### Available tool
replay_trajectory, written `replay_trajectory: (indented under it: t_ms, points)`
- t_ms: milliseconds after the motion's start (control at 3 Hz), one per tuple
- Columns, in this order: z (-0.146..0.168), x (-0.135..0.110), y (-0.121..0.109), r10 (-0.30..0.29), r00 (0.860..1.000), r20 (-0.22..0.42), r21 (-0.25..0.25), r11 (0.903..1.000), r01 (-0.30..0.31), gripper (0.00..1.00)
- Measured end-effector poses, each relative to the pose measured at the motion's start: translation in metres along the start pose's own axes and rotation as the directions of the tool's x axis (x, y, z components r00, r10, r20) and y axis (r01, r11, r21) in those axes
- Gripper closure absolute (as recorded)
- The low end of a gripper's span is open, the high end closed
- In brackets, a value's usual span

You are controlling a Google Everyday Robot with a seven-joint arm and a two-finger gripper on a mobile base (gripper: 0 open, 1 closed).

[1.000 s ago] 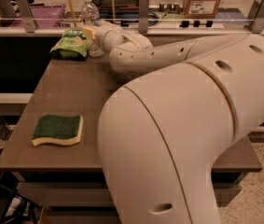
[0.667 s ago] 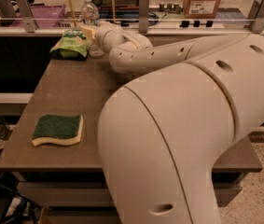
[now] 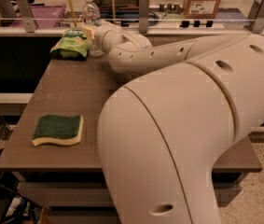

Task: Move water bottle near green rice chip bag

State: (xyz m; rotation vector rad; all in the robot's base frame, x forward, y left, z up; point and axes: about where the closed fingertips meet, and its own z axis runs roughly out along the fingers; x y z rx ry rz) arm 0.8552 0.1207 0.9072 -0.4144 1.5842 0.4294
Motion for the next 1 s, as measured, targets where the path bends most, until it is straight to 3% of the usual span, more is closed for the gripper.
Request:
replay_trajectory:
  t_ms: [333, 667, 1000]
  points:
    - [0.0003, -0.0008, 0.0011, 0.000, 1.000, 0.001, -0.001, 1.0000, 0.000, 0.13]
    - [0.0007, -0.0018, 0.0024, 0.001, 1.000, 0.003, -0.003, 1.0000, -0.001, 0.00]
    - [0.0007, -0.0018, 0.0025, 0.001, 1.000, 0.003, -0.003, 1.0000, -0.001, 0.00]
